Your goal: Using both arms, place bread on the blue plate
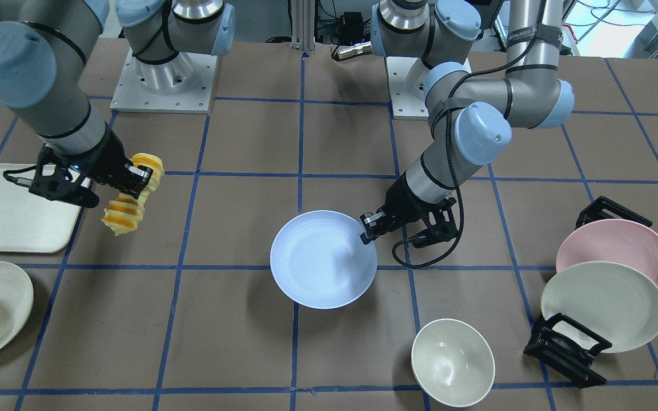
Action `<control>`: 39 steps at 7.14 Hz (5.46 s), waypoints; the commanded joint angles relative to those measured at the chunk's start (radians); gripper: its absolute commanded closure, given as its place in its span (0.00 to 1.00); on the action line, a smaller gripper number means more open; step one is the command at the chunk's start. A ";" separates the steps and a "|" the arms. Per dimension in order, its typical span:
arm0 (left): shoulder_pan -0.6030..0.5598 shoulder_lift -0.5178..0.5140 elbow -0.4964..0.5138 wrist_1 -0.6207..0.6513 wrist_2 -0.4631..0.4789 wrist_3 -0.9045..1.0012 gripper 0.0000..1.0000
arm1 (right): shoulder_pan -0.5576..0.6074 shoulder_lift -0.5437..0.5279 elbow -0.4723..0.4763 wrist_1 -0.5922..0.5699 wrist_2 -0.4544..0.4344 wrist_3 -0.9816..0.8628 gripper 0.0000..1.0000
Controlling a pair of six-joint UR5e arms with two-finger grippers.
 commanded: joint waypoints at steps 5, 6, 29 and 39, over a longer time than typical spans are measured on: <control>-0.039 -0.079 0.057 0.037 0.014 0.005 0.00 | 0.234 0.162 -0.032 -0.193 0.033 0.226 1.00; -0.035 -0.048 0.123 -0.066 0.118 0.008 0.00 | 0.275 0.212 -0.090 -0.192 0.043 0.228 1.00; 0.008 0.241 0.463 -0.707 0.362 0.419 0.00 | 0.147 0.034 -0.186 0.009 0.034 0.140 0.00; -0.004 0.245 0.455 -0.705 0.360 0.420 0.00 | 0.064 -0.141 -0.186 0.258 0.029 0.079 0.00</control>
